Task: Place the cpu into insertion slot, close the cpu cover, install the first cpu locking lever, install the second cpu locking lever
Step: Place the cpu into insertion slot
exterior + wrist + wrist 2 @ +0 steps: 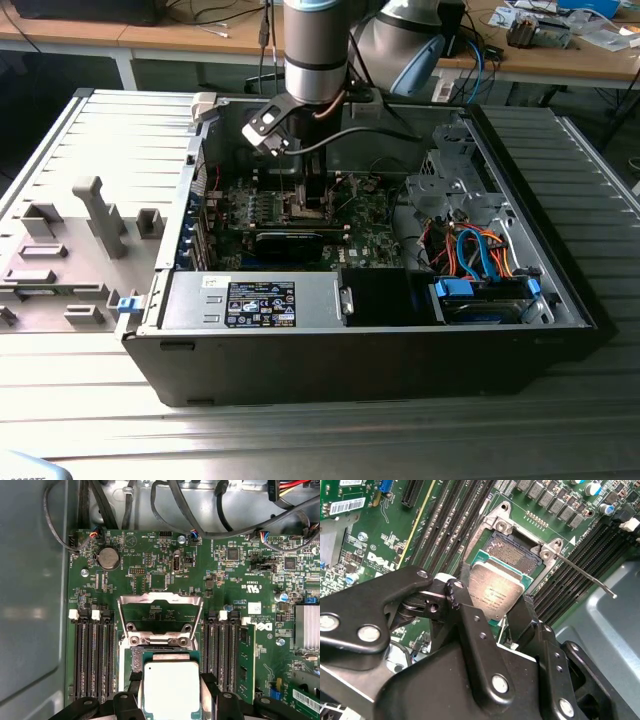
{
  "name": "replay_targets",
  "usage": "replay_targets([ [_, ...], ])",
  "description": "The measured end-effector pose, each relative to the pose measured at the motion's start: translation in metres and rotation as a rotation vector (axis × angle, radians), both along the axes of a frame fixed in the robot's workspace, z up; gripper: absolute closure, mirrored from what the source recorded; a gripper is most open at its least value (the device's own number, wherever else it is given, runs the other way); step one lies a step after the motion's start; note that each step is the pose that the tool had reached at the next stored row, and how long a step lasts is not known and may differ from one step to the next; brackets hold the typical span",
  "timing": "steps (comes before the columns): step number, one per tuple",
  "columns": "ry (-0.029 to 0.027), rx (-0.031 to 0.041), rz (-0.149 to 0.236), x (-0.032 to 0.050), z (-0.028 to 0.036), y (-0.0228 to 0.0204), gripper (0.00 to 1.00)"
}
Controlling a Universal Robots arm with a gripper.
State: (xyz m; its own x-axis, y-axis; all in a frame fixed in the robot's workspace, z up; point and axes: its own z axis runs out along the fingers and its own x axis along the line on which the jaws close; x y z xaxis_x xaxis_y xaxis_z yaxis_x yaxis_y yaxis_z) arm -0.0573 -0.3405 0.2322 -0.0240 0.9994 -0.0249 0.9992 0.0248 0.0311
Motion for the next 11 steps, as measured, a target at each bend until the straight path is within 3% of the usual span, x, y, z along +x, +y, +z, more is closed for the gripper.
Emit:
replay_targets([
  [11, 0.0, 0.0, -0.001, -0.0003, -0.0085, 0.0015, 0.46],
])
